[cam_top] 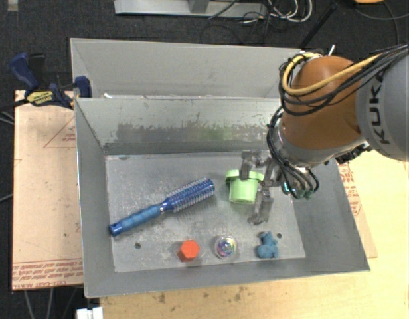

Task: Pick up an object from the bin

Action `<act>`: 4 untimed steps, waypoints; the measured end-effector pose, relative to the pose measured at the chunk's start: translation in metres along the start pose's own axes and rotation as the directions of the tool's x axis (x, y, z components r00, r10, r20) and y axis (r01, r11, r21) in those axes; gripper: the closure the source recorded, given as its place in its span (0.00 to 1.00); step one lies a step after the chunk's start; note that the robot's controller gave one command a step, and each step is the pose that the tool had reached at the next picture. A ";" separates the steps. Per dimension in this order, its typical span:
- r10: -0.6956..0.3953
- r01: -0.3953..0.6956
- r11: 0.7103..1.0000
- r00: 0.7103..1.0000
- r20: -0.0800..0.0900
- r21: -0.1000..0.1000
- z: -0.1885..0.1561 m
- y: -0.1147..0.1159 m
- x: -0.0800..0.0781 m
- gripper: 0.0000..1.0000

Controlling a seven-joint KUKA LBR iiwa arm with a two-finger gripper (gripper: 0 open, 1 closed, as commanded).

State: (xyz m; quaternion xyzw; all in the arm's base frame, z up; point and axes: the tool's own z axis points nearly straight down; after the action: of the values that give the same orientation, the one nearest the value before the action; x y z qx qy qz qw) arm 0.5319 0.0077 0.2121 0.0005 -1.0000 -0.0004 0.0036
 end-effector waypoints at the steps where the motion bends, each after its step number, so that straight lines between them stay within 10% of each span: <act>1: 0.244 -0.244 0.970 0.970 0.002 -0.001 0.119 0.030 -0.016 0.00; 2: 0.245 -0.245 0.969 0.969 0.011 -0.003 0.140 0.028 -0.076 0.00; 3: 0.246 -0.246 0.969 0.969 0.010 -0.003 0.138 0.028 -0.075 1.00; 4: 0.300 -0.300 0.954 0.954 0.017 -0.005 0.006 -0.006 -0.056 1.00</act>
Offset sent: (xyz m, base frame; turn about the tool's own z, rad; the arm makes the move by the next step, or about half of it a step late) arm 0.0166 0.0289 -0.1161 0.2490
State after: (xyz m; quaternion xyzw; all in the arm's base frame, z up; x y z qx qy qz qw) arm 0.5879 0.0018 0.2054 -0.1511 -0.9885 -0.0008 -0.0052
